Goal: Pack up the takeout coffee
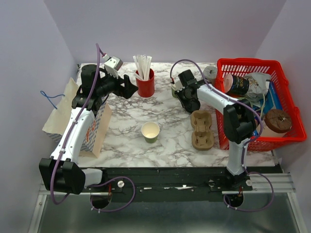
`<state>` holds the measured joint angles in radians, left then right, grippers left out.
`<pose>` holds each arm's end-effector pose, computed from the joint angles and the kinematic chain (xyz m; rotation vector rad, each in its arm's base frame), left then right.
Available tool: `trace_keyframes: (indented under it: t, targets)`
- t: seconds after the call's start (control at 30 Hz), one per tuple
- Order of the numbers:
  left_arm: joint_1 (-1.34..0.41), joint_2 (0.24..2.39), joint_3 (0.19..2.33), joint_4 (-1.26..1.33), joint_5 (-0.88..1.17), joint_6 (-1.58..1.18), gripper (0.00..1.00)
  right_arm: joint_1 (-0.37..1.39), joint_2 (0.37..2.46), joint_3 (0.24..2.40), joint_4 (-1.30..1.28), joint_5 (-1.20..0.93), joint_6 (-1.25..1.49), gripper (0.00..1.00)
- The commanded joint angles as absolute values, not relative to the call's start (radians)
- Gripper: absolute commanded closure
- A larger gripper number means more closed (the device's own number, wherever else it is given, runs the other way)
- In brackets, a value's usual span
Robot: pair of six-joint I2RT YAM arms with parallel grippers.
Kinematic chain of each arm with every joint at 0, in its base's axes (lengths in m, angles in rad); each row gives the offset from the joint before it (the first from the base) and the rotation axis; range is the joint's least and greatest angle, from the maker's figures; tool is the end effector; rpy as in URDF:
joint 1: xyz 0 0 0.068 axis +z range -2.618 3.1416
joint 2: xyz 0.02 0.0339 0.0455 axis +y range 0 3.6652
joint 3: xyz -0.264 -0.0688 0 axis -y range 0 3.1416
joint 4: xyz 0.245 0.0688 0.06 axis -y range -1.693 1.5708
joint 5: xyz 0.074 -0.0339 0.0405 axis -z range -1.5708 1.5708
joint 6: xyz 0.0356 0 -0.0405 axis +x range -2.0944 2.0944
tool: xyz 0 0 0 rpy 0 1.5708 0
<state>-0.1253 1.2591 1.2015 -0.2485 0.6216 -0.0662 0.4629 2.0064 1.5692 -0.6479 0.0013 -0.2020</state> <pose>0.2804 -0.0562 0.3796 0.4841 1.8148 -0.7126 0.3847 0.1919 0.2065 -0.8673 2.5132 0.0840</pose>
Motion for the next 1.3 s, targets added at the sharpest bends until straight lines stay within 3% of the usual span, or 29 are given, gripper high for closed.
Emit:
trace_keyframes:
  t: [0.0, 1.27]
  targets:
    - [-0.118, 1.259, 1.212, -0.232, 0.649, -0.075, 0.07, 0.466, 2.022, 1.589, -0.641, 0.070, -0.221, 0.75]
    - [-0.118, 1.259, 1.203, -0.232, 0.646, -0.080, 0.07, 0.454, 2.060, 1.614, -0.644, 0.023, -0.236, 0.82]
